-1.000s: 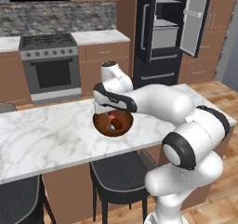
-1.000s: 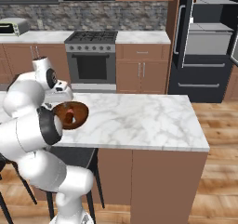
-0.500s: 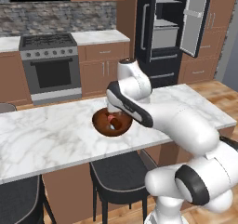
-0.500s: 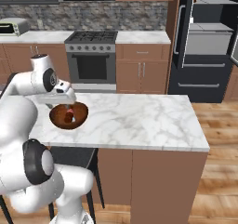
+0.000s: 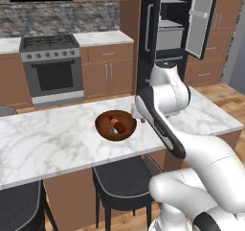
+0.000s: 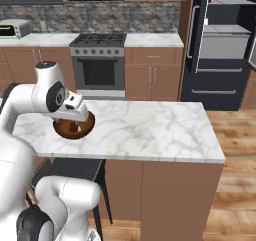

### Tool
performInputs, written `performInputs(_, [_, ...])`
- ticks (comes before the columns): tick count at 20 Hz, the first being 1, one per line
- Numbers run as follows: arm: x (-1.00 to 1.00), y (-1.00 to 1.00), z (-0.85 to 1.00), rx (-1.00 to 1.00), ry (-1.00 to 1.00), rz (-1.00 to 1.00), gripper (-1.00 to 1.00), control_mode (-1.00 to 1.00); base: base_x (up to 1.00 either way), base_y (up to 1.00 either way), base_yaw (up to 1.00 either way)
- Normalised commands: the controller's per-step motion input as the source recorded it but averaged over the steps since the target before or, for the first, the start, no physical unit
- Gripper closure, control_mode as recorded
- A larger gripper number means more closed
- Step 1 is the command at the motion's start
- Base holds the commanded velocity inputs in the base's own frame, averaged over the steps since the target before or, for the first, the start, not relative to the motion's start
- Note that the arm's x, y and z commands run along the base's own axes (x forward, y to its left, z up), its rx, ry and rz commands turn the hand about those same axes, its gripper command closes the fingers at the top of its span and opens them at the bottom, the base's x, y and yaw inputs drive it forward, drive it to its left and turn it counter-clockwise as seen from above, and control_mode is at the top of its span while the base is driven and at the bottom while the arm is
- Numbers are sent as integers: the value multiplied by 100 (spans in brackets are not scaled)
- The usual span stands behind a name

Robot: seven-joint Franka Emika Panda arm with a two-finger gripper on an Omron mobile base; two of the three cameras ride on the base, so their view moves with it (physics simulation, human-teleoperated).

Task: Open the fridge, grab two sodas, and place both sodas inside the bowl with ice on the dining counter.

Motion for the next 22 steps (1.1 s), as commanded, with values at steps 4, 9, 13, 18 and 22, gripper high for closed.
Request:
performInputs(4, [-94, -30, 3, 4, -15, 0, -100, -100, 0, 0, 0])
performInputs(9, [-94, -32, 0, 0, -16, 0, -100, -100, 0, 0, 0])
performInputs(13, [-92, -34, -2, 0, -14, 0, -100, -100, 0, 0, 0])
performInputs(18, [-79, -34, -15, 0, -7, 0, -100, -100, 0, 0, 0])
performInputs(22, [-51, -20, -4, 0, -6, -1, -100, -100, 0, 0, 0])
